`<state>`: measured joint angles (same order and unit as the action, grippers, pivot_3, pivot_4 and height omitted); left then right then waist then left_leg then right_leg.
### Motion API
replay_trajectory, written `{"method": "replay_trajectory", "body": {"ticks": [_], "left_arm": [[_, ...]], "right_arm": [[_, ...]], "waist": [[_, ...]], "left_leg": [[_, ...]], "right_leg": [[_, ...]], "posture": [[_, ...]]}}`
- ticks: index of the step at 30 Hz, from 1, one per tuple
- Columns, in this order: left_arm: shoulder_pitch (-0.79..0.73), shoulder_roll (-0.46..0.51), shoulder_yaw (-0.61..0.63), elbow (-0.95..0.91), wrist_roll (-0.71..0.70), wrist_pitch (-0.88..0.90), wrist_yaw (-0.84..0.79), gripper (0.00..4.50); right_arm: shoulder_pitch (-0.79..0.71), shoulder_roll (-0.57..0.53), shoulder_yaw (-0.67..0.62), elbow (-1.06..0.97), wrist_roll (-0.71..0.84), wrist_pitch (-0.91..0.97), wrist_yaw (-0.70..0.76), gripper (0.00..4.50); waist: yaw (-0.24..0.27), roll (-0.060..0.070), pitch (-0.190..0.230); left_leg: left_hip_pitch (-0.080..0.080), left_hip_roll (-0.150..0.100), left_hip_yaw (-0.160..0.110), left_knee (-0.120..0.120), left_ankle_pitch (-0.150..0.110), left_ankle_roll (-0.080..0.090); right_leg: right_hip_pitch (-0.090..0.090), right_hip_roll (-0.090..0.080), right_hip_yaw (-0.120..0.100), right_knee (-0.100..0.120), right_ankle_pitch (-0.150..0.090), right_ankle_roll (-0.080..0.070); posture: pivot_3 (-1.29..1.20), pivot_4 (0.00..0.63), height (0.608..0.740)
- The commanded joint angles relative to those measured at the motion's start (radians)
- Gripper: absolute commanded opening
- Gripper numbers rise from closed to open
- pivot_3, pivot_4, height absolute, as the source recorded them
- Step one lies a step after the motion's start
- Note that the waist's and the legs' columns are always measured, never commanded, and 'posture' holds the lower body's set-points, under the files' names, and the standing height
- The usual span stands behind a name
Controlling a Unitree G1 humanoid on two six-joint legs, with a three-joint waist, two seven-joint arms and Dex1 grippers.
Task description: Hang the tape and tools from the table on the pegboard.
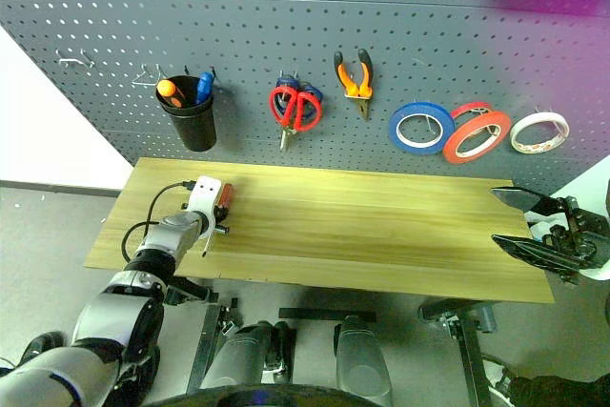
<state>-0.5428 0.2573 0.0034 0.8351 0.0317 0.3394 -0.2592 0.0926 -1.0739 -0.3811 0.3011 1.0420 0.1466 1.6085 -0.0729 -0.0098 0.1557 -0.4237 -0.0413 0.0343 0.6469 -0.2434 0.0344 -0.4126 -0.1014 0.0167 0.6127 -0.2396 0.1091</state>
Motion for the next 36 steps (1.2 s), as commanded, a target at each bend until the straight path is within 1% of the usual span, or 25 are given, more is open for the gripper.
{"method": "replay_trajectory", "body": {"ticks": [1,4,6,9,12,16,17,21,26,31,36], "left_arm": [[0.098,-0.007,-0.013,-0.189,-0.01,0.036,-0.02,0.83],[0.196,-0.004,-0.042,-0.362,-0.007,0.073,-0.052,0.83],[0.272,0.015,-0.083,-0.485,0.017,0.06,-0.076,0.83],[0.38,0.08,-0.158,-0.644,0.082,-0.06,-0.11,0.83],[0.444,0.11,-0.16,-0.739,0.078,-0.139,-0.124,0.83],[0.495,0.148,-0.156,-0.813,0.087,-0.311,-0.131,0.83],[0.498,0.152,-0.156,-0.816,0.091,-0.331,-0.13,0.83],[0.505,0.171,-0.136,-0.871,0.133,-0.509,-0.082,0.83],[0.49,0.186,-0.097,-0.924,0.144,-0.599,-0.055,0.83],[0.44,0.182,-0.067,-0.977,0.149,-0.599,-0.038,0.83],[0.38,0.178,-0.062,-1.018,0.171,-0.587,-0.027,0.83]], "right_arm": [[-0.021,-0.011,-0.022,-0.007,0.01,0.0,0.006,4.5],[-0.034,-0.007,-0.015,0.001,0.009,-0.001,0.006,4.5],[-0.041,-0.006,-0.009,0.006,0.011,0.0,0.006,4.5],[-0.049,-0.005,0.002,0.014,0.013,-0.004,0.006,4.5],[-0.06,-0.001,0.012,0.024,0.013,-0.009,0.006,4.5],[-0.079,0.005,0.027,0.039,0.01,-0.016,0.006,4.5],[-0.084,0.005,0.031,0.043,0.011,-0.018,0.006,4.5],[-0.099,0.005,0.049,0.057,0.022,-0.019,0.006,4.5],[-0.113,0.015,0.042,0.052,0.074,0.014,0.006,4.5],[-0.138,0.038,0.019,0.05,0.127,0.06,0.006,4.5],[-0.146,0.063,0.017,0.049,0.122,0.035,0.006,4.5]], "waist": [[0.0,0.0,0.0],[0.001,0.001,0.0],[0.001,0.001,0.0],[0.001,0.001,0.0],[0.003,0.003,-0.001],[0.002,0.005,-0.002],[0.002,0.005,-0.002],[0.003,0.007,-0.003],[0.003,0.009,-0.005],[0.004,0.01,-0.005],[0.004,0.01,-0.006]], "left_leg": [[0.0,0.0,0.0,0.0,0.0,0.0],[0.0,0.0,0.0,-0.001,0.0,0.0],[0.0,0.0,0.0,-0.001,0.0,0.0],[-0.002,0.0,0.0,-0.001,0.0,0.0],[-0.002,0.0,0.0,-0.002,0.0,0.0],[-0.002,0.0,0.002,-0.002,0.0,0.0],[-0.002,0.0,0.003,-0.002,0.0,0.0],[-0.002,0.0,0.004,-0.002,0.0,0.0],[-0.002,0.0,0.004,-0.002,0.0,0.0],[-0.002,0.0,0.005,0.0,0.0,0.0],[-0.002,0.0,0.005,0.001,0.0,0.0]], "right_leg": [[0.0,0.0,0.0,0.0,0.0,0.0],[-0.001,0.0,0.0,0.0,0.0,0.0],[-0.001,0.0,0.0,0.0,0.0,0.0],[-0.002,0.0,0.0,-0.001,0.0,-0.001],[-0.002,-0.001,0.0,-0.001,0.0,-0.001],[-0.002,-0.002,0.0,-0.001,0.0,-0.001],[-0.002,-0.002,0.0,-0.001,0.0,-0.001],[-0.003,-0.002,0.0,-0.001,0.0,-0.001],[-0.003,-0.002,0.0,-0.001,0.0,-0.001],[-0.003,-0.002,-0.001,0.0,0.0,0.0],[-0.002,-0.002,-0.001,0.001,0.0,0.0]], "posture": [[-0.23,0.172,0.74],[-0.23,0.166,0.74],[-0.22,0.164,0.74],[-0.22,0.16,0.74],[-0.21,0.151,0.74],[-0.2,0.142,0.74],[-0.2,0.139,0.74],[-0.19,0.128,0.74],[-0.18,0.114,0.74],[-0.18,0.102,0.74],[-0.17,0.092,0.74]]}}
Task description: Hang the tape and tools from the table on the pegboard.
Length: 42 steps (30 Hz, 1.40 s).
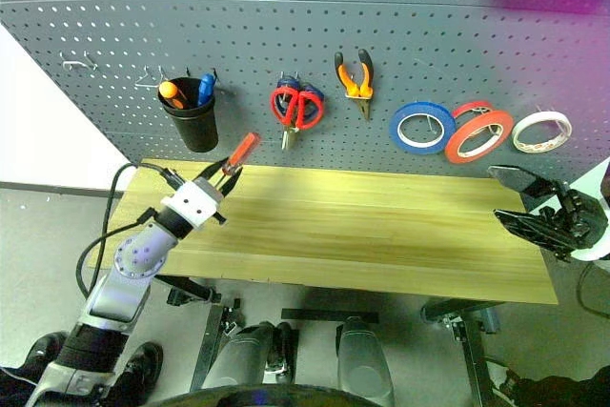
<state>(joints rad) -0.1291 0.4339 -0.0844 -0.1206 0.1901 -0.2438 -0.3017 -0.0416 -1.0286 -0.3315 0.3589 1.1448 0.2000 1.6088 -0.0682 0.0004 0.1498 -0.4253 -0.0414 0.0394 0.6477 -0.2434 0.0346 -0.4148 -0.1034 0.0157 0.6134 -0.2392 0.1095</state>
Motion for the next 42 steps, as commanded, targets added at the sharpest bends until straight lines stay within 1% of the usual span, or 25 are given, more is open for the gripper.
{"method": "replay_trajectory", "body": {"ticks": [1,5,10,13,24,30,33,39,42], "left_arm": [[-0.042,0.001,0.028,-0.068,0.014,0.001,0.016,0.83],[-0.078,0.009,0.047,-0.089,0.013,0.018,0.016,0.83],[-0.143,0.007,0.068,-0.11,0.009,0.062,0.012,0.83],[-0.205,0.009,0.079,-0.108,-0.003,0.088,0.005,0.83],[-0.44,0.023,0.123,-0.048,-0.053,0.154,-0.009,0.83],[-0.546,0.033,0.143,0.019,-0.081,0.15,-0.017,0.83],[-0.596,0.045,0.172,0.071,-0.11,0.152,-0.013,0.83],[-0.627,0.075,0.2,0.165,-0.125,0.099,-0.011,0.83],[-0.65,0.069,0.213,0.23,-0.17,0.068,-0.035,0.83]], "right_arm": [[-0.012,0.021,-0.032,-0.009,0.016,-0.021,0.006,4.5],[-0.025,0.03,-0.031,-0.001,0.009,-0.032,0.006,4.5],[-0.043,0.037,-0.026,0.01,0.021,-0.036,0.006,4.5],[-0.052,0.039,-0.022,0.002,0.053,-0.002,0.006,4.5],[-0.09,0.082,-0.029,0.009,0.066,0.009,0.006,4.5],[-0.116,0.102,-0.041,0.013,0.076,0.024,0.006,4.5],[-0.123,0.106,-0.039,0.015,0.07,0.019,0.006,4.5],[-0.134,0.113,-0.043,0.02,0.065,0.014,0.006,4.5],[-0.134,0.113,-0.042,0.013,0.061,0.015,0.006,4.5]], "waist": [[0.0,0.0,0.0],[-0.001,0.003,-0.002],[0.0,0.003,-0.003],[0.0,0.003,-0.004],[0.0,0.002,-0.015],[-0.001,0.002,-0.019],[-0.001,0.002,-0.023],[-0.001,0.003,-0.029],[0.0,0.001,-0.033]], "left_leg": [[0.0,0.0,0.0,0.0,0.0,0.0],[0.0,0.0,0.0,0.001,0.0,0.0],[0.001,0.0,0.001,0.003,0.0,0.0],[0.002,0.0,0.001,0.005,0.0,0.0],[0.003,0.0,0.001,0.008,0.0,0.001],[0.004,0.001,0.001,0.015,0.0,0.002],[0.005,0.001,0.001,0.016,0.0,0.002],[0.005,0.002,0.001,0.016,-0.001,0.002],[0.005,0.002,0.001,0.016,-0.001,0.002]], "right_leg": [[0.0,0.0,0.0,0.0,0.0,0.0],[0.0,0.0,0.0,0.001,0.002,0.004],[0.001,0.001,0.0,0.002,0.003,0.004],[0.004,0.001,0.0,0.002,0.004,0.006],[0.005,0.004,-0.001,0.003,0.006,0.008],[0.008,0.005,-0.001,0.006,0.008,0.009],[0.01,0.005,-0.001,0.006,0.008,0.01],[0.009,0.006,-0.001,0.007,0.008,0.01],[0.009,0.006,-0.001,0.007,0.009,0.01]], "posture": [[-0.17,0.092,0.74],[-0.17,0.085,0.74],[-0.16,0.073,0.74],[-0.16,0.068,0.74],[-0.15,0.052,0.74],[-0.15,0.045,0.74],[-0.15,0.042,0.74],[-0.15,0.038,0.74],[-0.16,0.037,0.74]]}}
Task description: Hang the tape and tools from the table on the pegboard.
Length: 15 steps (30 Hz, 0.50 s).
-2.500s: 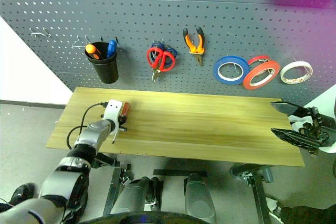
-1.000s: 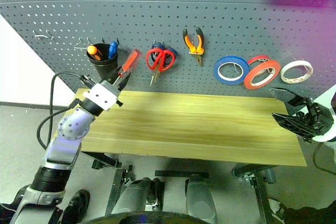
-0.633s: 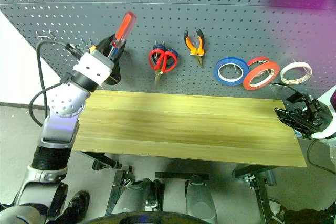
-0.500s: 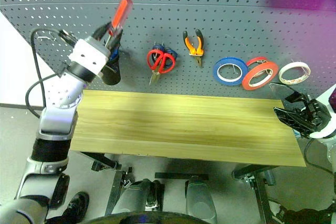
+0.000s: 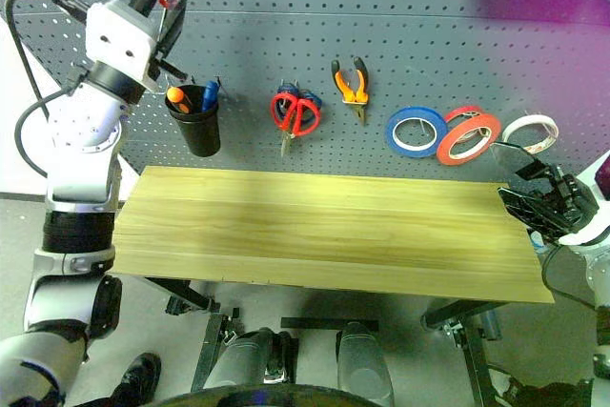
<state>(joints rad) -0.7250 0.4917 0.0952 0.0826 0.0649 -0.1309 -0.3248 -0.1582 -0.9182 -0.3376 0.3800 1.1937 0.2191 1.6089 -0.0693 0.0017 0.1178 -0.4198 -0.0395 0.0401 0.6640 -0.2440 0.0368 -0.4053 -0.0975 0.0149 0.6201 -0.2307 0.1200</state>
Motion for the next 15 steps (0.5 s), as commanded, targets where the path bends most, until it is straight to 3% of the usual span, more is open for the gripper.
{"method": "replay_trajectory", "body": {"ticks": [1,15], "left_arm": [[-0.059,0.008,0.037,0.052,-0.064,-0.059,-0.02,0.83],[-0.087,-0.042,0.114,0.332,-0.25,-0.128,-0.071,0.83]], "right_arm": [[-0.019,0.003,-0.037,-0.011,0.011,-0.004,0.006,4.5],[0.016,-0.031,-0.065,-0.025,-0.01,0.003,0.006,4.5]], "waist": [[0.002,-0.001,-0.001],[-0.003,-0.001,-0.004]], "left_leg": [[0.0,0.0,0.0,0.0,0.0,0.0],[0.0,0.0,0.0,0.0,0.0,0.0]], "right_leg": [[0.0,0.0,0.0,0.0,0.0,0.0],[0.0,-0.001,0.0,0.0,0.0,0.0]], "posture": [[-0.16,0.036,0.74],[-0.19,0.055,0.74]]}}
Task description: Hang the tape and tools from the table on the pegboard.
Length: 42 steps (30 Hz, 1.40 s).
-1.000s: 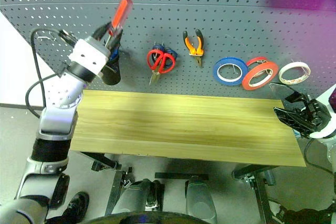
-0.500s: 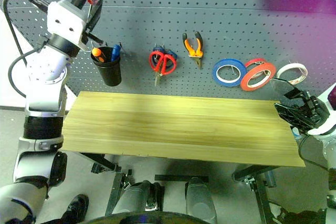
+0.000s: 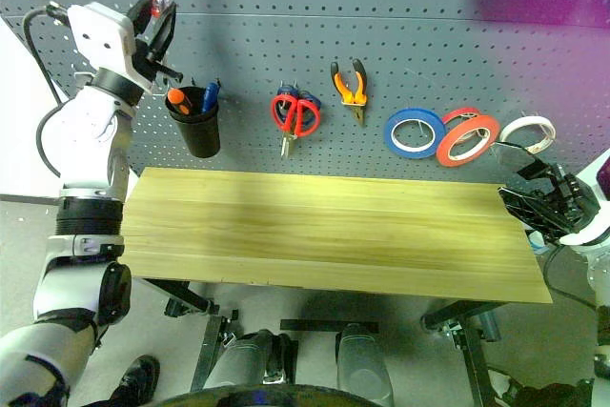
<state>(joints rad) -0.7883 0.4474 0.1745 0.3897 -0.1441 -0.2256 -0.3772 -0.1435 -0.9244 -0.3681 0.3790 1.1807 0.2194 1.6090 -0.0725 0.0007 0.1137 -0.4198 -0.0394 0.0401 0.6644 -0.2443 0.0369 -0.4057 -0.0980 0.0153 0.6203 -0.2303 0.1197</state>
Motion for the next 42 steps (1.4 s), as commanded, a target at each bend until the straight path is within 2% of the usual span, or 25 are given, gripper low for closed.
{"method": "replay_trajectory", "body": {"ticks": [1,17,26,42], "left_arm": [[-0.026,-0.001,0.039,0.044,-0.052,-0.032,-0.027,0.83],[-0.062,-0.034,0.049,0.204,-0.113,-0.071,-0.11,0.83],[-0.01,-0.022,0.037,0.268,-0.044,-0.105,-0.06,0.83],[0.004,-0.022,0.083,0.296,-0.105,-0.044,-0.054,0.83]], "right_arm": [[0.002,-0.024,-0.036,-0.026,0.001,0.004,0.005,4.5],[0.0,-0.018,-0.043,-0.065,-0.01,0.038,0.005,4.5],[-0.003,-0.014,-0.054,-0.072,-0.019,0.051,0.005,4.5],[-0.026,0.009,-0.058,-0.081,-0.043,0.062,0.005,4.5]], "waist": [[0.0,0.0,0.0],[0.0,0.0,0.0],[0.0,0.0,-0.001],[-0.002,0.003,-0.002]], "left_leg": [[0.0,0.0,0.0,0.0,0.0,0.0],[0.0,0.0,0.0,0.0,0.0,0.0],[0.0,0.0,0.0,0.0,0.0,0.0],[0.006,0.0,0.0,0.0,0.0,0.0]], "right_leg": [[0.0,0.0,0.0,0.0,0.0,0.0],[0.0,-0.001,0.001,0.0,0.0,-0.001],[0.0,-0.002,0.001,0.0,0.0,-0.001],[0.005,-0.002,0.002,0.0,-0.001,-0.004]], "posture": [[-0.19,0.057,0.74],[-0.19,0.08,0.74],[-0.19,0.083,0.74],[-0.19,0.086,0.74]]}}
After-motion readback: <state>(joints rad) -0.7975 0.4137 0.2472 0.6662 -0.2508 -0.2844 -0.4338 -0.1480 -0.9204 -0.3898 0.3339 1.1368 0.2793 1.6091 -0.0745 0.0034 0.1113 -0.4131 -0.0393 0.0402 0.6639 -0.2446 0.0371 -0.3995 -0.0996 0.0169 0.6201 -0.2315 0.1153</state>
